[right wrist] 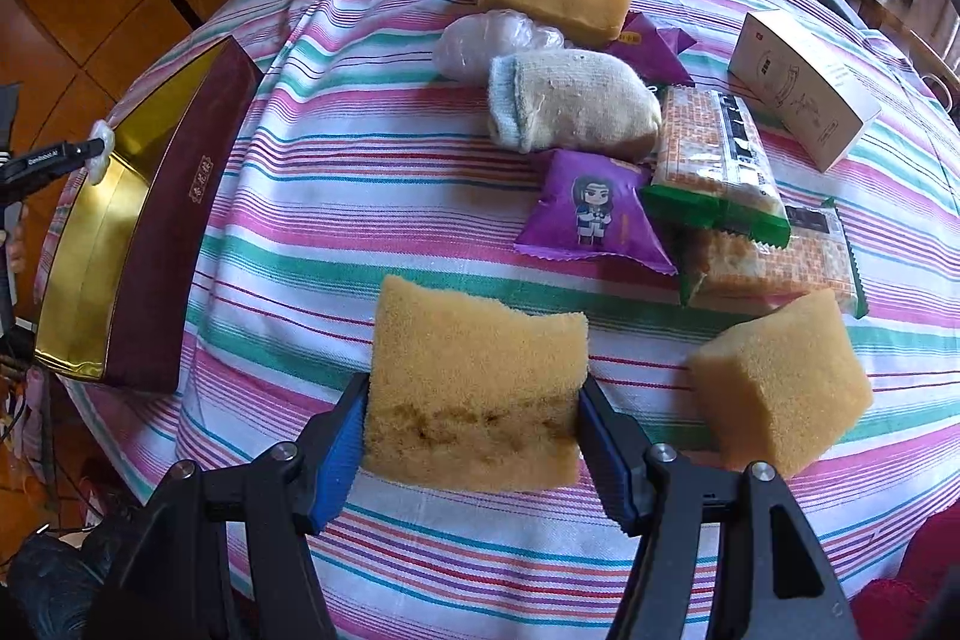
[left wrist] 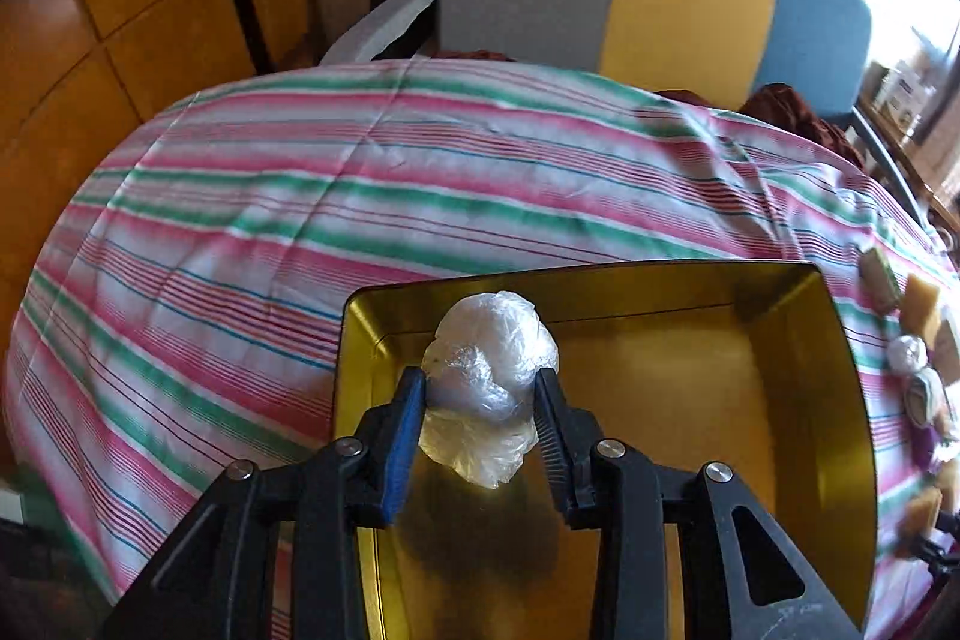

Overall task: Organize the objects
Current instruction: 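Carry the plastic bundle into the gold tray and open the left tool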

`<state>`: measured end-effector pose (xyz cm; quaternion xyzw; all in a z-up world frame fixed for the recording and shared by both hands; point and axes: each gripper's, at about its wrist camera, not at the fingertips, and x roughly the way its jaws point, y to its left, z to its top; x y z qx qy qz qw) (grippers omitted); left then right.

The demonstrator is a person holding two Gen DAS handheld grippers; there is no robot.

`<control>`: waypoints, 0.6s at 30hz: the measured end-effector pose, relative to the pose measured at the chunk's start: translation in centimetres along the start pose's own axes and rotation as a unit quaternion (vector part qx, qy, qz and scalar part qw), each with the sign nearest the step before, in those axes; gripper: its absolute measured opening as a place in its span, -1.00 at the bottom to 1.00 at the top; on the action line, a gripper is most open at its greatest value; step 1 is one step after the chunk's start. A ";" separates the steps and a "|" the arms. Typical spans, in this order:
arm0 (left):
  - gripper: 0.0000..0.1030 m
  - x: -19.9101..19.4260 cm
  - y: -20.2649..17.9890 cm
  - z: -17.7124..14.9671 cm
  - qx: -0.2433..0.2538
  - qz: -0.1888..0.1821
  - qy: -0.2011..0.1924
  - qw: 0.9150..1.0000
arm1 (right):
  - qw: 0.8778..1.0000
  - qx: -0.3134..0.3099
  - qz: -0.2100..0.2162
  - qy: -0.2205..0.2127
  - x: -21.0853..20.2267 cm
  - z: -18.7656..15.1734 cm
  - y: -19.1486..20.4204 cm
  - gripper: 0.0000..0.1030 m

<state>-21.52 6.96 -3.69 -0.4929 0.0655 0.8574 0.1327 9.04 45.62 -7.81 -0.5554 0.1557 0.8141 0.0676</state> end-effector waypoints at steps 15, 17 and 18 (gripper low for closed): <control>0.43 -5.6 1.8 -3.9 -0.033 0.010 -0.074 0.997 | 1.000 -0.008 -0.016 -0.003 0.1 -0.1 0.3 0.29; 0.56 -7.5 1.5 -5.7 -0.030 0.017 -0.095 0.995 | 1.000 -0.006 -0.019 -0.006 -0.1 0.0 0.3 0.28; 0.63 -8.5 1.3 -6.9 -0.029 0.021 -0.107 0.994 | 1.000 -0.007 -0.025 -0.012 -0.4 0.0 0.4 0.28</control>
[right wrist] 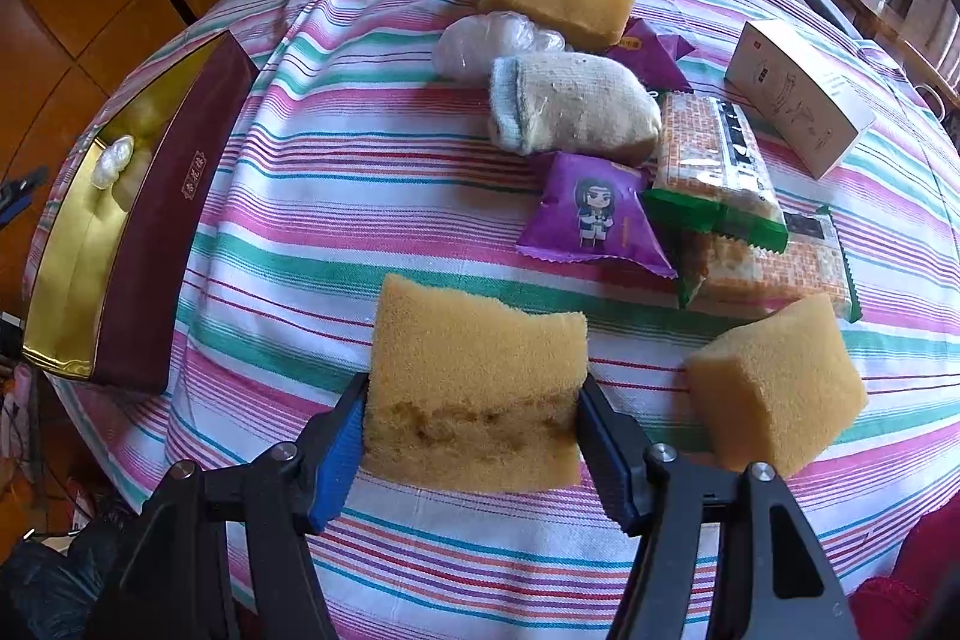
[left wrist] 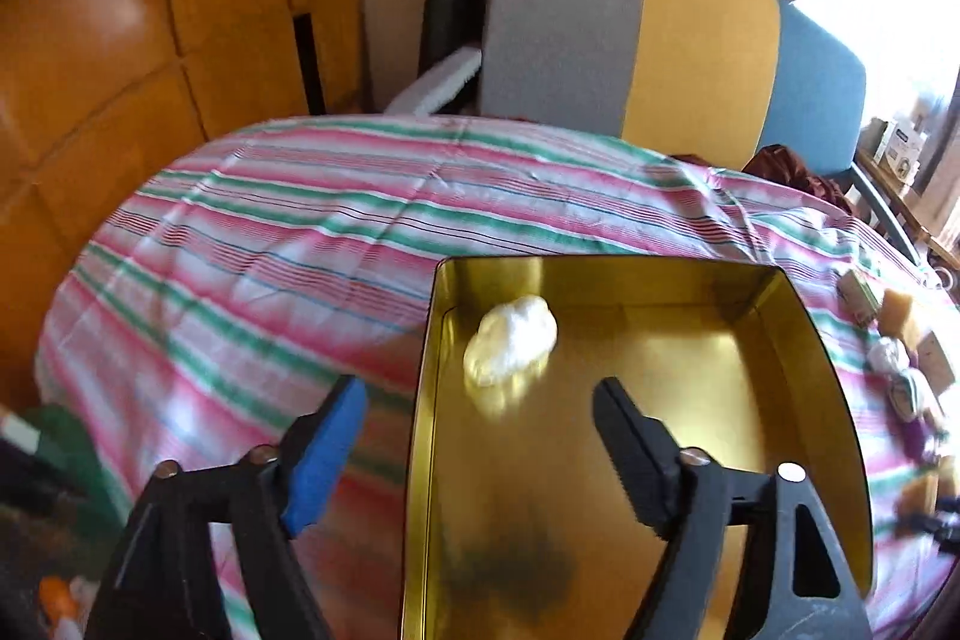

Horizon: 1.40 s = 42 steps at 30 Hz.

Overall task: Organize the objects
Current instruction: 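Carry the plastic bundle into the gold tray and open the left tool, then lower the yellow sponge into the gold tray and open the right tool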

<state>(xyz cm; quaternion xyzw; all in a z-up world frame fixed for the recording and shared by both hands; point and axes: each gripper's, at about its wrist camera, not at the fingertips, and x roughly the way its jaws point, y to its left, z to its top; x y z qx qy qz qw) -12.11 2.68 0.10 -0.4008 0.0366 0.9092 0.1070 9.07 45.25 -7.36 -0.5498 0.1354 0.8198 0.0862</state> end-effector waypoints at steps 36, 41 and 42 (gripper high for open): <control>0.81 -5.4 4.0 -7.2 -0.061 0.020 -0.021 0.998 | 0.971 -0.172 0.164 -0.002 6.2 10.2 33.0 0.28; 0.81 -5.0 5.2 -7.4 -0.077 0.026 -0.014 0.997 | 0.972 -0.182 0.151 -0.001 7.5 11.1 35.4 0.28; 0.81 -4.9 5.5 -7.5 -0.080 0.027 -0.014 0.996 | 0.972 -0.183 0.146 -0.001 7.8 11.4 35.8 0.29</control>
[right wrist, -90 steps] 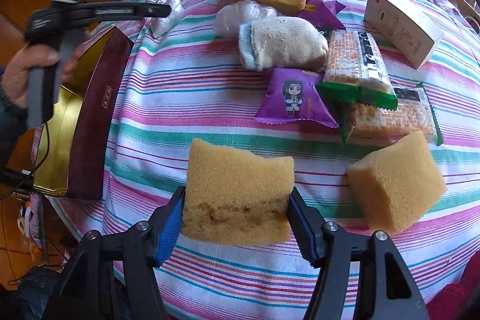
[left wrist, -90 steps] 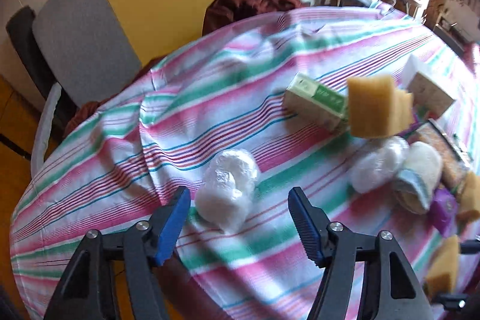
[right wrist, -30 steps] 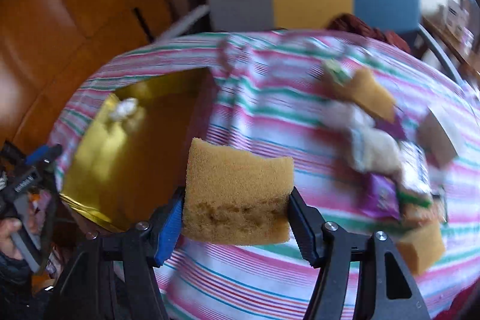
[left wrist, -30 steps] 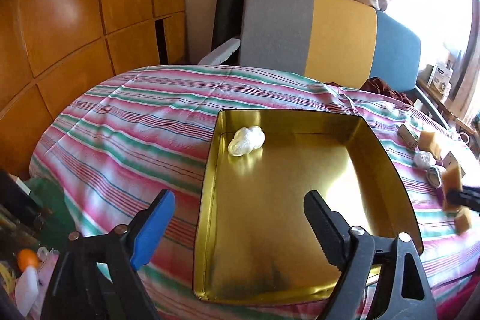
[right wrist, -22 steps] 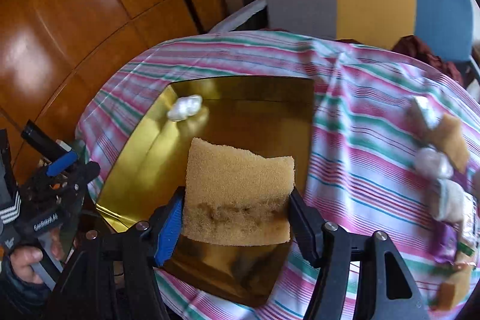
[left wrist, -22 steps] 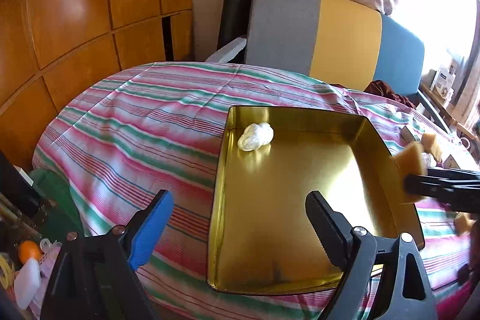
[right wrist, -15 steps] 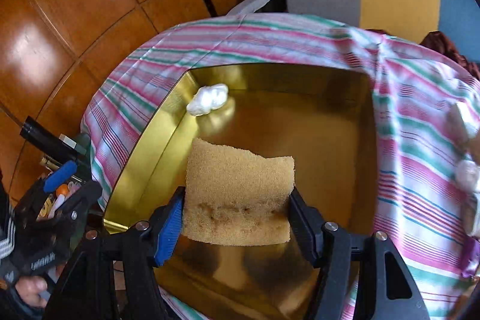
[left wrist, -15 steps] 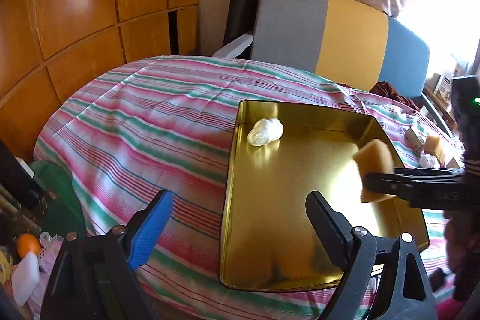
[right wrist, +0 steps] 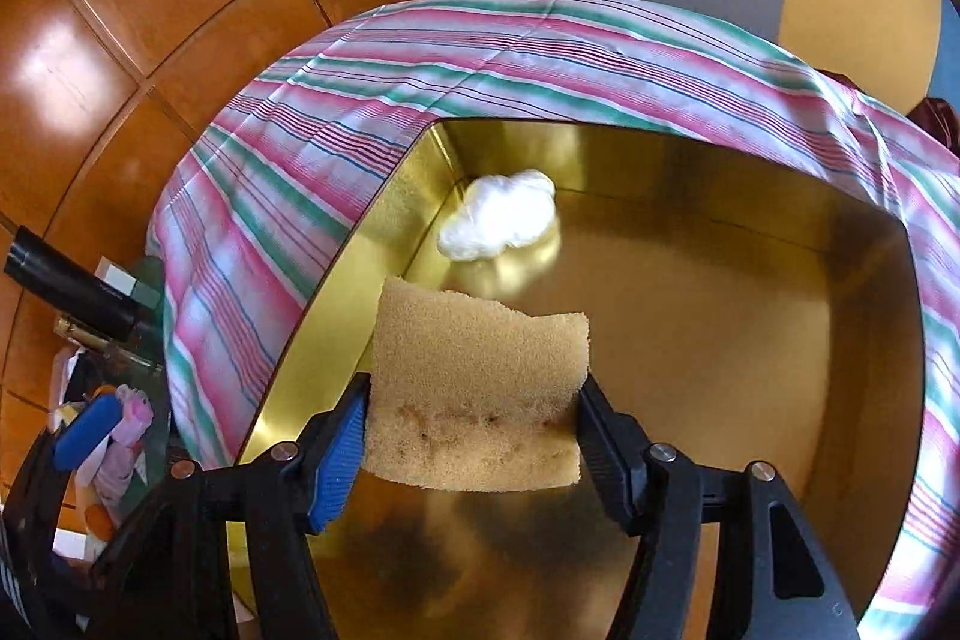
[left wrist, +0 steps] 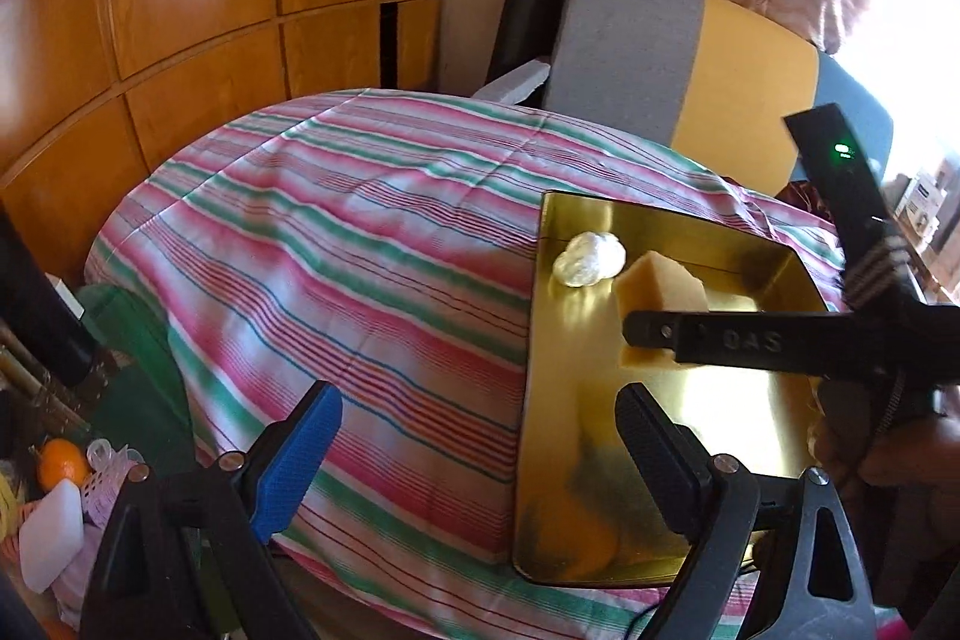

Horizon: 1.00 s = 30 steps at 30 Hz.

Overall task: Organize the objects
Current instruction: 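Lower the yellow sponge into the gold tray and open the right tool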

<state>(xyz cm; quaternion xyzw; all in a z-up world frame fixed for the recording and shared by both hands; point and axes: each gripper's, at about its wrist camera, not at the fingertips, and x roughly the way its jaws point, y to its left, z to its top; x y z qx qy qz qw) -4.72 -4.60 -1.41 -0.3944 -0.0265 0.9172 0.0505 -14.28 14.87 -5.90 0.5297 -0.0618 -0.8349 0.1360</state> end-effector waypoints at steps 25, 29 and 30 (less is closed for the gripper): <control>0.83 -1.0 -0.2 -0.2 0.000 -0.002 -0.009 1.000 | 0.998 0.009 -0.022 -0.062 -5.3 -1.6 -1.7 0.70; 0.83 -1.7 -1.4 -0.2 0.017 -0.008 -0.015 1.000 | 0.996 0.013 -0.037 -0.086 -8.1 -3.7 -3.4 0.70; 0.83 -1.9 -1.7 -0.2 0.022 -0.011 -0.016 1.000 | 0.995 0.014 -0.040 -0.090 -8.6 -4.1 -3.8 0.70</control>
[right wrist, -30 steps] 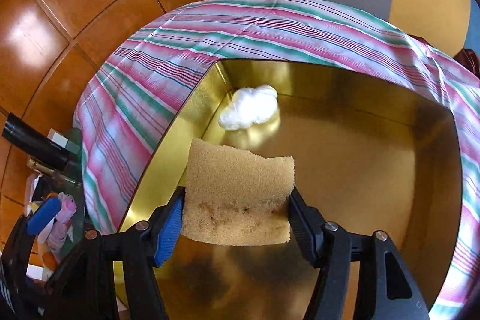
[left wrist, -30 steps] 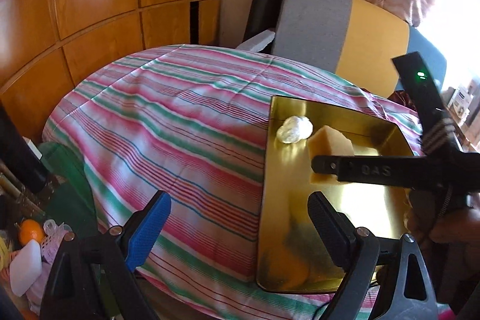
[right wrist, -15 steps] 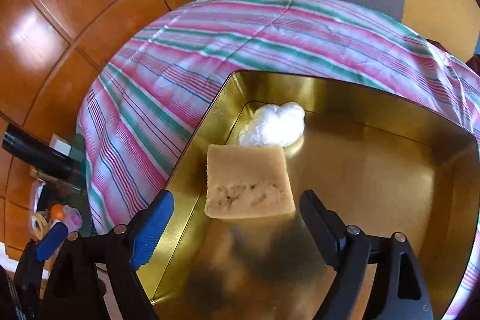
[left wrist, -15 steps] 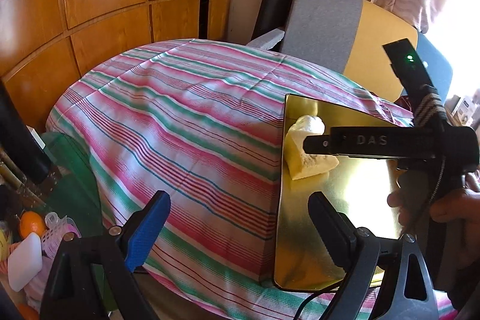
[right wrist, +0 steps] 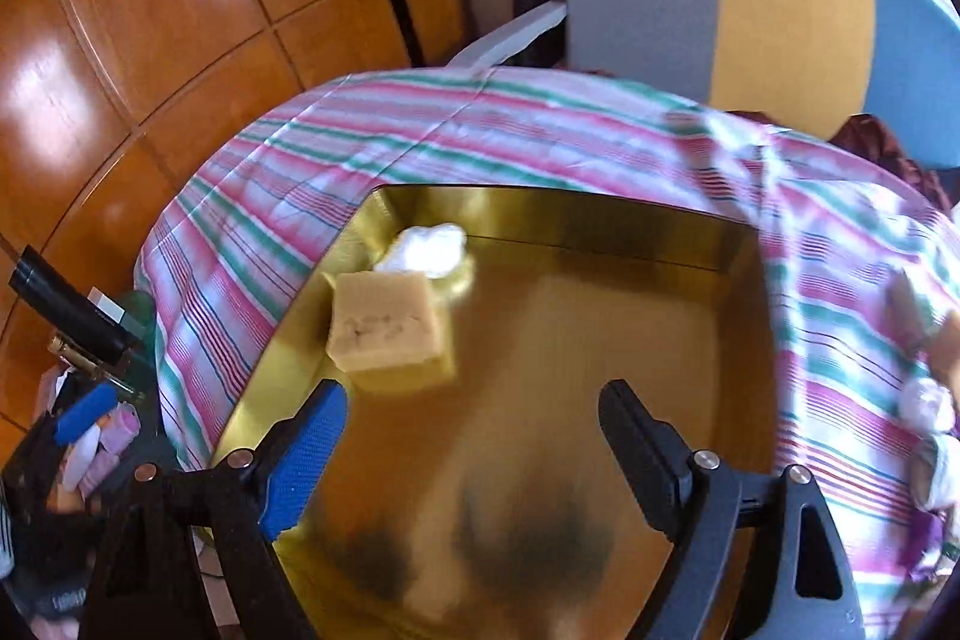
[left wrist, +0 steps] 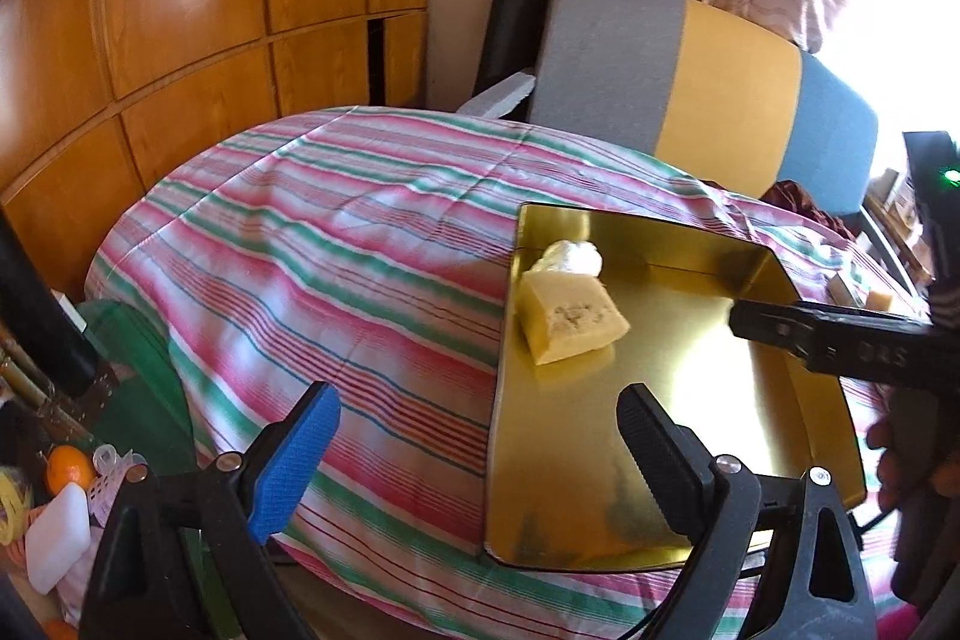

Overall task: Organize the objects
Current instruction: 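Lower the yellow sponge into the gold tray and open the right tool, then grasp the white sock bundle with the left tool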

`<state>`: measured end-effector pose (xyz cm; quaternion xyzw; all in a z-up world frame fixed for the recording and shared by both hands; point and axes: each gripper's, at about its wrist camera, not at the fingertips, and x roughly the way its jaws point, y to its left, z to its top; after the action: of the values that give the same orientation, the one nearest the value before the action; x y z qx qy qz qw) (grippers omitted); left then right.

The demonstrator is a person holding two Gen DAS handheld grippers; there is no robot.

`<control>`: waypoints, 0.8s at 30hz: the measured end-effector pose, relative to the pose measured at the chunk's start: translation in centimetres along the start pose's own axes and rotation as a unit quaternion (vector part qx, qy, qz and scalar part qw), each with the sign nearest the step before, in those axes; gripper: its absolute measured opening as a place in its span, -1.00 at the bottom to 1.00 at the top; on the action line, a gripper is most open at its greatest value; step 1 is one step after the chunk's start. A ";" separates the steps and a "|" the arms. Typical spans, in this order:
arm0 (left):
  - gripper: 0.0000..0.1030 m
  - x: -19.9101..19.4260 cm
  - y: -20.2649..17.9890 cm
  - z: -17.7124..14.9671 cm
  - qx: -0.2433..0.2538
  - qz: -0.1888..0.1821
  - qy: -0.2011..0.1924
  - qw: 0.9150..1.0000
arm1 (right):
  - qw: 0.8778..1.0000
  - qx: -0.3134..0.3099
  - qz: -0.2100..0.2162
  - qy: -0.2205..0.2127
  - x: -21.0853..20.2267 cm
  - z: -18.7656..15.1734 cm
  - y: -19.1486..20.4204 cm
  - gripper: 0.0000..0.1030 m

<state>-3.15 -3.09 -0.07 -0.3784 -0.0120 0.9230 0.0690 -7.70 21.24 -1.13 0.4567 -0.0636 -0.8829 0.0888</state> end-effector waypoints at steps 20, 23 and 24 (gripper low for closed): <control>0.83 -0.6 -10.4 0.6 0.118 -0.072 0.000 0.990 | 0.981 0.157 -0.105 -0.043 -10.5 -8.7 -17.9 0.70; 0.83 -0.6 -12.7 0.9 0.143 -0.089 -0.001 0.986 | 0.970 0.194 -0.140 -0.051 -12.7 -9.9 -21.9 0.70; 0.83 -0.7 -13.6 1.0 0.151 -0.096 -0.001 0.984 | 0.965 0.206 -0.151 -0.055 -13.4 -10.2 -23.2 0.70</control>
<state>-1.76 10.31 2.09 -0.3597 0.0906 0.9038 0.2137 5.99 46.47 -0.83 0.4205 -0.1788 -0.8776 -0.1451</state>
